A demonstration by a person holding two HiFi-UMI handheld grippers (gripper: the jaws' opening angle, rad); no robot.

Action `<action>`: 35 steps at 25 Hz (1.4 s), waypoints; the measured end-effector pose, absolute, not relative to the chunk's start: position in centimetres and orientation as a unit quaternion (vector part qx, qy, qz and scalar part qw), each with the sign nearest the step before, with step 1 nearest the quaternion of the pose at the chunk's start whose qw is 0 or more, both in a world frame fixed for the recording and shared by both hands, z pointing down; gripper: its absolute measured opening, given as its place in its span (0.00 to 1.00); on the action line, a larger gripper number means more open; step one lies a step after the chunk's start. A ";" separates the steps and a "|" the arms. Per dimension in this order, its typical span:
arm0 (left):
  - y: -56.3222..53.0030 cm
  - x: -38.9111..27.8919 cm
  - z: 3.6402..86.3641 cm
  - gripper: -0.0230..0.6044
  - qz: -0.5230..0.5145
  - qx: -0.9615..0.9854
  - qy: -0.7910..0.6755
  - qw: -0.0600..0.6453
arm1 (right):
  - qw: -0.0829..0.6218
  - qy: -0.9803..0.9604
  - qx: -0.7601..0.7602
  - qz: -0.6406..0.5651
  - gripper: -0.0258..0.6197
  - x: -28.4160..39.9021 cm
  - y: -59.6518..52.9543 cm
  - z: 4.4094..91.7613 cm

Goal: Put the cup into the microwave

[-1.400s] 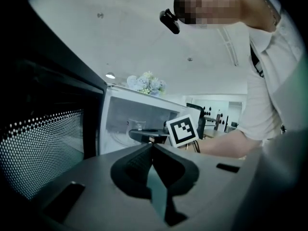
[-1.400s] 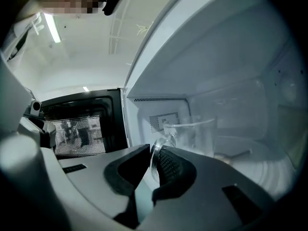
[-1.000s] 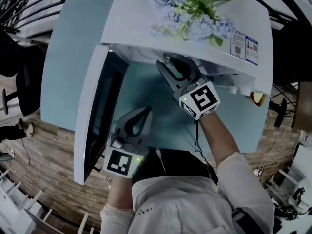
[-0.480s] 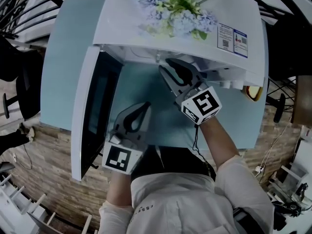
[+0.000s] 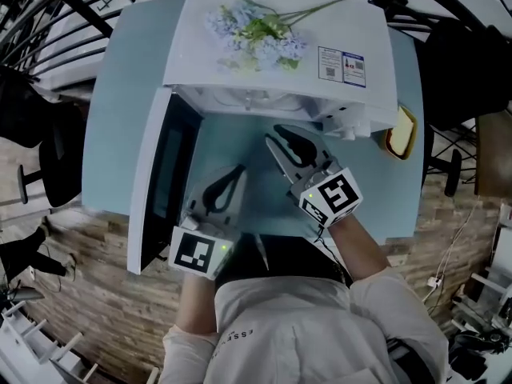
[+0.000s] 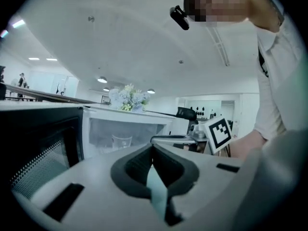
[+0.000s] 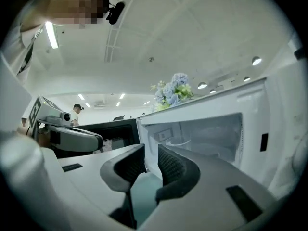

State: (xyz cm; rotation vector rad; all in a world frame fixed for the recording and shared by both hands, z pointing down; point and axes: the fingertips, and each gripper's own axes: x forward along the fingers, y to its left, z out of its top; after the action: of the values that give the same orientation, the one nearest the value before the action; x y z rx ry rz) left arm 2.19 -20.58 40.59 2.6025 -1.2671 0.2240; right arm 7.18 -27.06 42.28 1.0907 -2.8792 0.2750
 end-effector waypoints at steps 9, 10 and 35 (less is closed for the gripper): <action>-19.7 2.1 35.2 0.04 0.068 0.890 -0.446 0.071 | 0.001 -0.916 0.395 0.065 0.10 10.2 -23.5 35.9; -19.7 2.0 34.7 0.04 0.066 0.890 -0.448 0.058 | -0.002 -0.915 0.398 0.061 0.09 10.5 -23.1 35.2; -16.8 2.5 30.1 0.04 0.061 0.895 -0.442 -0.007 | 0.014 -0.916 0.400 -0.017 0.06 12.4 -17.1 30.3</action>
State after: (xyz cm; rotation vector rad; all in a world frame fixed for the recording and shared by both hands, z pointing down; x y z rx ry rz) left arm 2.49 -16.75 30.06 2.8248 -1.3943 0.1936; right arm 12.43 -17.13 30.28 1.2442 -2.8529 -0.0525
